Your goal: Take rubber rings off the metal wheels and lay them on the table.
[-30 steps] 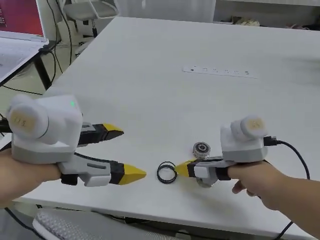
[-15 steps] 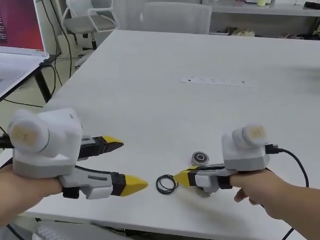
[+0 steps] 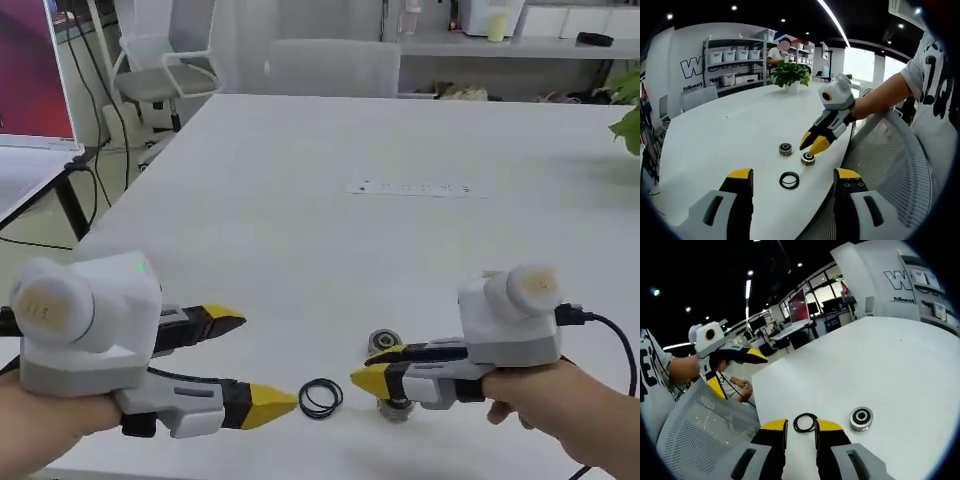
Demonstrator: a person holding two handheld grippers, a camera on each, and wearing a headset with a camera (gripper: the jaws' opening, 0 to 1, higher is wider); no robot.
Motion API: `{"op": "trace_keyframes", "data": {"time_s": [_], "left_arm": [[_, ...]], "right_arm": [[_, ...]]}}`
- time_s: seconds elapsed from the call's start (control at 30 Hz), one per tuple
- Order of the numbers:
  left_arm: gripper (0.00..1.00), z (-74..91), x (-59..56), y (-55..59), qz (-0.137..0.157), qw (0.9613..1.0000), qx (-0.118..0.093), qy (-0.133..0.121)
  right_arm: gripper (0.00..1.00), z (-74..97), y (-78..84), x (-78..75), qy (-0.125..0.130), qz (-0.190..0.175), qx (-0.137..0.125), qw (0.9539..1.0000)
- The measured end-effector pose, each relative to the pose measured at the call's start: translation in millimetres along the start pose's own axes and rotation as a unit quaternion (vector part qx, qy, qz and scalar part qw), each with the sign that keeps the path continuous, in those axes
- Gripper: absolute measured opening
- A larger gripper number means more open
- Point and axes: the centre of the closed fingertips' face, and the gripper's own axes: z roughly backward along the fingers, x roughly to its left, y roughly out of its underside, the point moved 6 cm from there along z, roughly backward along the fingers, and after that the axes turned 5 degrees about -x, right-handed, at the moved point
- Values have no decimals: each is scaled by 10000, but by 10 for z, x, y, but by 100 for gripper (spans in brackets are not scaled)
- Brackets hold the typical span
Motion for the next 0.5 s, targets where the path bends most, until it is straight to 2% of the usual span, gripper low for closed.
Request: {"op": "trace_keyframes", "data": {"time_s": [0.17, 0.3, 0.5], "left_arm": [[63, 4, -23, -85, -61, 10000, -49, -15], [63, -2, -41, -133, -108, 9999, -77, -46], [64, 3, -67, -181, -127, 9998, -130, -96]], "right_arm": [[27, 216, -135, 5, 113, 72, -291, 9995], [32, 390, -188, 1, 251, 330, -367, 9985], [40, 634, -184, -3, 426, 570, -356, 9968]]}}
